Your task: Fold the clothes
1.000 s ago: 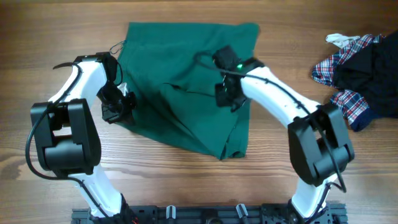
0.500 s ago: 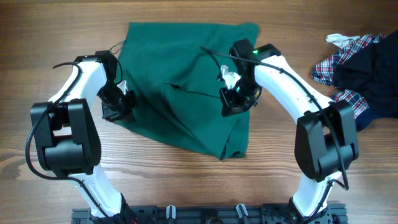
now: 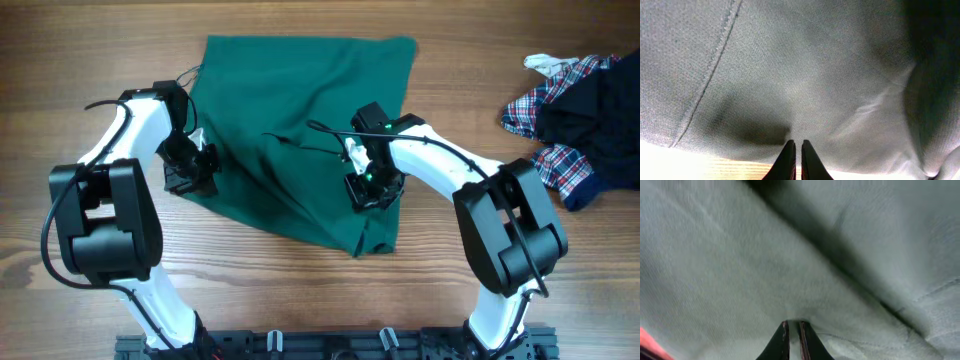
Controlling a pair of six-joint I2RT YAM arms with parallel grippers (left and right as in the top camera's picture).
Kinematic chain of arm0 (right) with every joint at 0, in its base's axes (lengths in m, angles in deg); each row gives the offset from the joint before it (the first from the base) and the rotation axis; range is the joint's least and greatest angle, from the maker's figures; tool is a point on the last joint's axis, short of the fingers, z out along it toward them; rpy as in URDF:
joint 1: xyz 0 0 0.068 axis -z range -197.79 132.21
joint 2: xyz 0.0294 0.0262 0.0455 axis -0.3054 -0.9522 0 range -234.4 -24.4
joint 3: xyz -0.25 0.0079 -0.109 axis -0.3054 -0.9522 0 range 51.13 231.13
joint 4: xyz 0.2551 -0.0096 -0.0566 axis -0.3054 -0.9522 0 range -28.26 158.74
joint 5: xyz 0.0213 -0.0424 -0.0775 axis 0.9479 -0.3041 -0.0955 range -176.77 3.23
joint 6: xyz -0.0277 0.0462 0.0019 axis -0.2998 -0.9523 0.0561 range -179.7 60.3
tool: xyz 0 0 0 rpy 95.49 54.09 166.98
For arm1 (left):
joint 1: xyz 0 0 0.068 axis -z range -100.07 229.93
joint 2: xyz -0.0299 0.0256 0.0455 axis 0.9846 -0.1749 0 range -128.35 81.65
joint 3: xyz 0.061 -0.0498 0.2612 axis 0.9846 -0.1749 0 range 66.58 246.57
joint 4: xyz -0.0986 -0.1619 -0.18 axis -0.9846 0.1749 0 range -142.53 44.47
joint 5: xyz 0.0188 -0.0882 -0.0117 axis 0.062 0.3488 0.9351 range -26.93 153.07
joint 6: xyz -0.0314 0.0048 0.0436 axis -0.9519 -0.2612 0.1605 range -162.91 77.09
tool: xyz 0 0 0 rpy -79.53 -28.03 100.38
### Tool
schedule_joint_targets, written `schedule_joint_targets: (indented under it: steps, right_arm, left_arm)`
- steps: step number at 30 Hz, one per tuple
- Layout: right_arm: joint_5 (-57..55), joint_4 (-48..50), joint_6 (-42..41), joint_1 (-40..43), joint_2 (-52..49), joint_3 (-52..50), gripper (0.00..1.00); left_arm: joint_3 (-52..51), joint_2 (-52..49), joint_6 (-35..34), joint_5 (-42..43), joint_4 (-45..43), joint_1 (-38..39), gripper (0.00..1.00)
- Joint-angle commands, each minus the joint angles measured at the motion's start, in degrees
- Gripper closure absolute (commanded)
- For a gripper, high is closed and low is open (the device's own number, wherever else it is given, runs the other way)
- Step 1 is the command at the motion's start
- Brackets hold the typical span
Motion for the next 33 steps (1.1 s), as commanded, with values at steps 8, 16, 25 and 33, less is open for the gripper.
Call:
schedule_joint_targets:
  steps: [8, 16, 25, 33]
  right_arm:
    - [-15.1, 7.7, -7.2, 13.6, -5.0, -0.4, 0.9]
    - [-9.8, 0.2, -7.1, 16.1, -4.8, 6.1, 0.89]
    - [-8.4, -14.7, -8.3, 16.2, 4.0, 15.8, 0.0]
    - [-14.9, -19.2, -20.7, 16.6, 4.6, 3.8, 0.0]
  left_arm:
    - [-0.3, 0.7, -0.1, 0.2, 1.2, -0.2, 0.94]
    - [-0.3, 0.7, -0.1, 0.3, 2.9, -0.2, 0.96]
    - [-0.3, 0.7, -0.7, 1.7, -0.4, 0.0, 0.18]
    - [-4.3, 0.7, -1.7, 2.3, -4.5, 0.0, 0.14]
